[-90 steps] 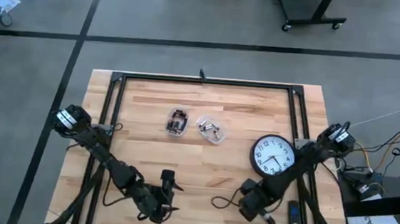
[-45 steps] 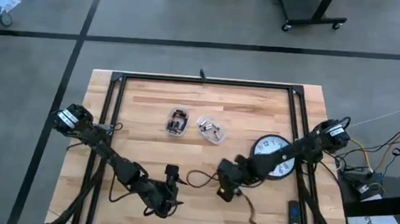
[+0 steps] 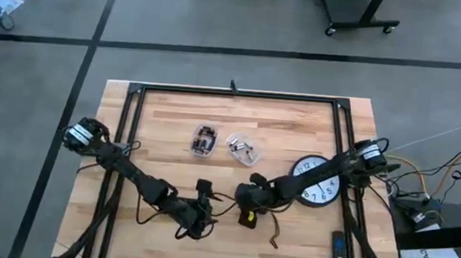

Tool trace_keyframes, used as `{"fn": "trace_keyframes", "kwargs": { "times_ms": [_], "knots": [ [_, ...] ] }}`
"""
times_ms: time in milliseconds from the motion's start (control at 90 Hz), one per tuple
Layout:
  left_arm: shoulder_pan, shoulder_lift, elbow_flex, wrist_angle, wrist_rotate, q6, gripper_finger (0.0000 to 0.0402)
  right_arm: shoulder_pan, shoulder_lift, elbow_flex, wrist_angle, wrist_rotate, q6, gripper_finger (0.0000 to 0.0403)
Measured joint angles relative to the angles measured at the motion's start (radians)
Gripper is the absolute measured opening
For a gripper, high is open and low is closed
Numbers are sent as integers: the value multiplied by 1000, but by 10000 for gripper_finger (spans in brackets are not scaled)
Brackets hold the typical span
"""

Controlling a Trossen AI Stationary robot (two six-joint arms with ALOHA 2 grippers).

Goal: Insert battery
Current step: Open the black flashlight cover

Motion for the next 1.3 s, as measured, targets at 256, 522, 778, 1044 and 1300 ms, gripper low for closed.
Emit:
{"fn": "trace_keyframes", "kwargs": {
  "times_ms": [256, 522, 778, 1044, 1300],
  "knots": [
    [16, 5, -1, 25, 4, 3, 310, 6, -5, 59, 3, 2, -76, 223],
    [21, 74, -1, 153, 73, -24, 310, 72, -54, 51, -51, 26, -66, 277],
    [32, 242, 61, 292, 90, -44, 310, 239, -70, 33, -57, 202, 88, 254],
    [75, 345, 199, 249, 82, -38, 310, 364, -70, 23, -57, 394, 261, 222],
    [141, 363, 298, 76, 94, -40, 310, 406, -70, -19, -58, 399, 407, 205]
  ]
}}
